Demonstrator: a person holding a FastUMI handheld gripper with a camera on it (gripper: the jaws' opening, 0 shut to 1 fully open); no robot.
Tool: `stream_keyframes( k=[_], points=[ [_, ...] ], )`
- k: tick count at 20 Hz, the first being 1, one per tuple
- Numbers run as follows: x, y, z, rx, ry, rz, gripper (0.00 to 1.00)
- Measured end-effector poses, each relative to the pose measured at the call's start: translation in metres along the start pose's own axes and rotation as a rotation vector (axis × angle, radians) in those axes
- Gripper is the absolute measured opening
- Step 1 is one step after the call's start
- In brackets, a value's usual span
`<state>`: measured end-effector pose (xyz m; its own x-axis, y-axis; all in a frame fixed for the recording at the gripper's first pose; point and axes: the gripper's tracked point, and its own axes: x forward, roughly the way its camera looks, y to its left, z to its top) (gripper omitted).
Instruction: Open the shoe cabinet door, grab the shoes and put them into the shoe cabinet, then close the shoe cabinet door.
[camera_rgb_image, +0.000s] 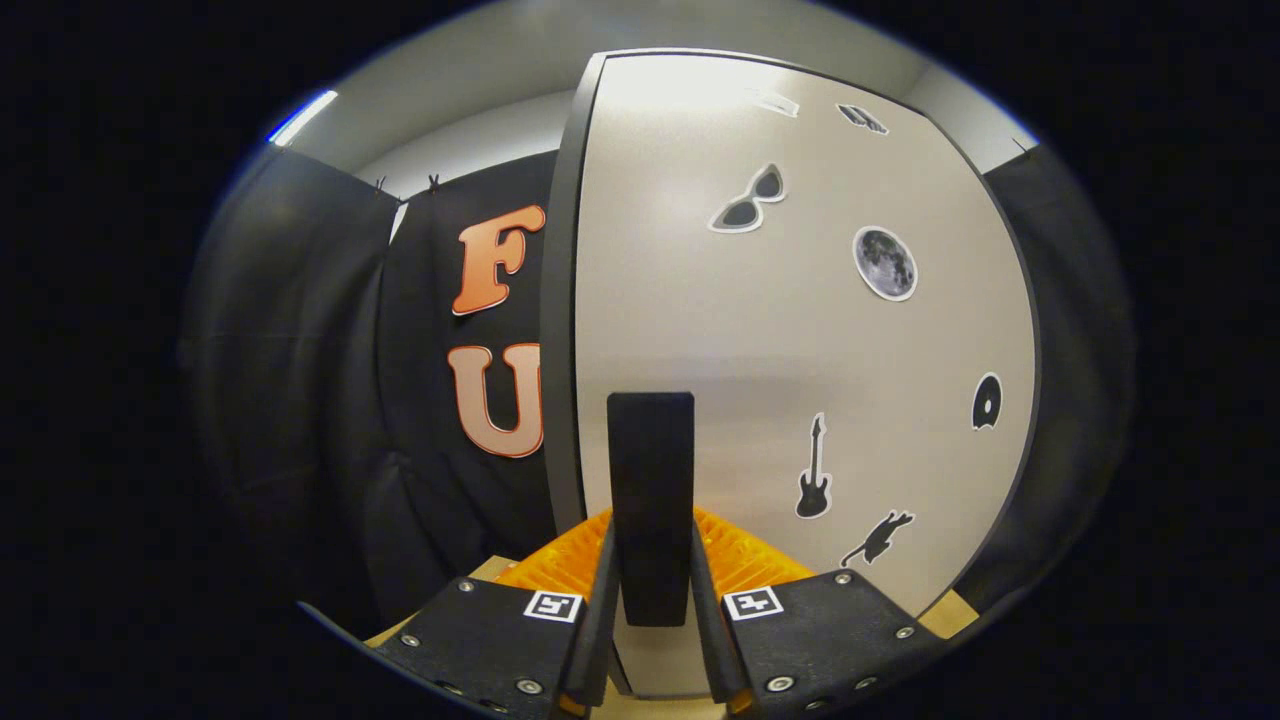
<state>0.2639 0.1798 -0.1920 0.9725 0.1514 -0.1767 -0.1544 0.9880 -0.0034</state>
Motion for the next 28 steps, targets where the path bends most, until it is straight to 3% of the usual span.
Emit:
stream_keyframes(
  k=[4,12,28],
  points=[
    [0.002,0.0,-0.003,0.007,0.02,-0.029,0.36],
    [-0.002,-0.002,-0.002,0.017,0.04,-0.006,0.18],
    [-0.081,-0.031,0.004,-0.006,0.061,-0.154,0.17]
  ],
)
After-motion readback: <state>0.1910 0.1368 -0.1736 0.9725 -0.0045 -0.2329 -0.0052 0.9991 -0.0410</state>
